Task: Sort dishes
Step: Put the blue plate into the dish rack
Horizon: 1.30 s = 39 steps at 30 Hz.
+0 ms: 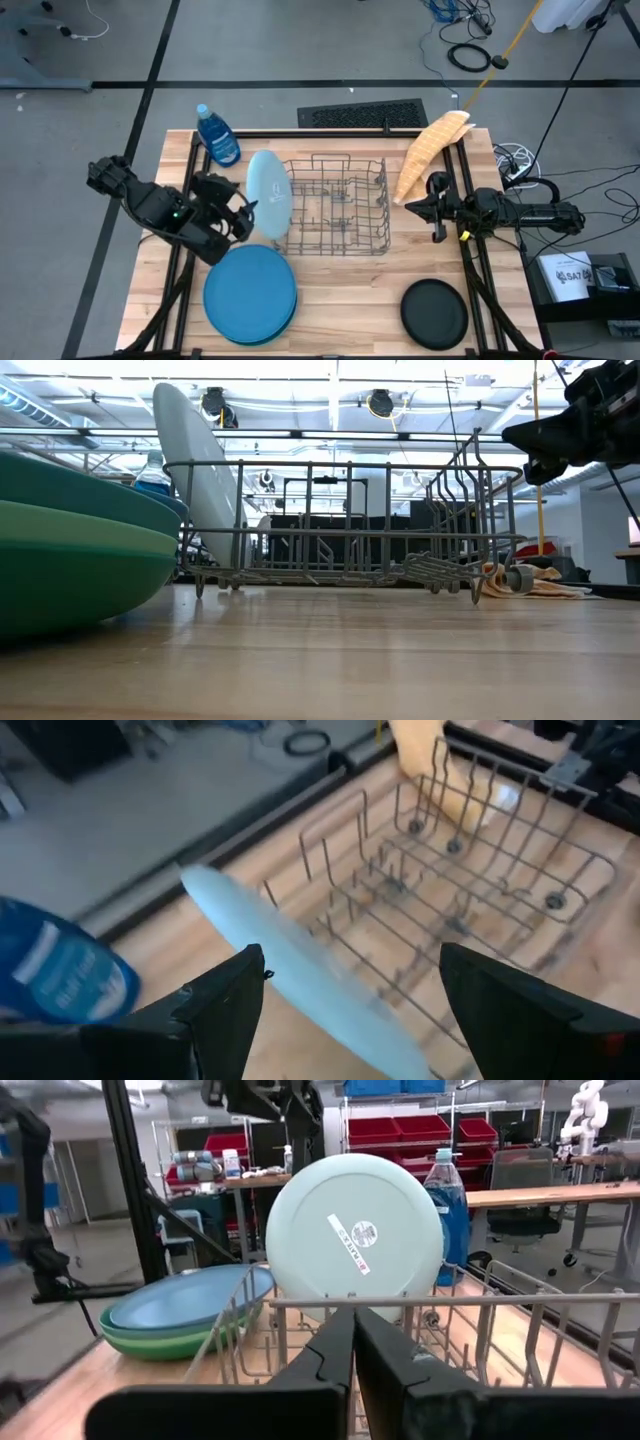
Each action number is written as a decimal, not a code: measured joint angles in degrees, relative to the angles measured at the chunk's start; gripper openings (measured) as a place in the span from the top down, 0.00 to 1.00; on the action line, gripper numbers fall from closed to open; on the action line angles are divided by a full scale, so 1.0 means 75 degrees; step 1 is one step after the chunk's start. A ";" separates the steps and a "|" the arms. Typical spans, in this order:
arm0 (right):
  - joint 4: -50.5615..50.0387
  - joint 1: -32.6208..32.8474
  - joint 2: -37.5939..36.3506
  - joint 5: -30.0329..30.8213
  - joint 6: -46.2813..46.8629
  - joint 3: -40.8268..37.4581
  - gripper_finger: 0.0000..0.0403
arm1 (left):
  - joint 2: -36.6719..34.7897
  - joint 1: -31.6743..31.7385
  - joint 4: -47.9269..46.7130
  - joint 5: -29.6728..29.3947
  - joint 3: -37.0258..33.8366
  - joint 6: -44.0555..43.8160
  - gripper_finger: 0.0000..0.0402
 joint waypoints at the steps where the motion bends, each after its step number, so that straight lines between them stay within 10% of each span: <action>1: -0.0004 0.0000 0.0000 0.0000 0.0222 0.0000 0.98 | -0.0021 -0.0001 0.0001 -0.0083 -0.0066 0.0107 0.26; 12: 0.0347 0.0000 0.0003 0.0002 0.2826 -0.0003 0.98 | -0.0026 -0.1418 0.2042 0.0033 -0.1063 0.2700 0.28; 28: 0.0615 0.0000 0.0000 0.0942 0.3163 -0.0003 0.98 | 0.1514 -0.2429 0.4163 0.4810 -0.2543 0.1654 0.32; 39: 0.0784 0.0029 0.0003 0.0172 0.3341 -0.0003 0.98 | 0.3644 -0.2550 0.3322 0.7268 -0.0976 0.2089 0.32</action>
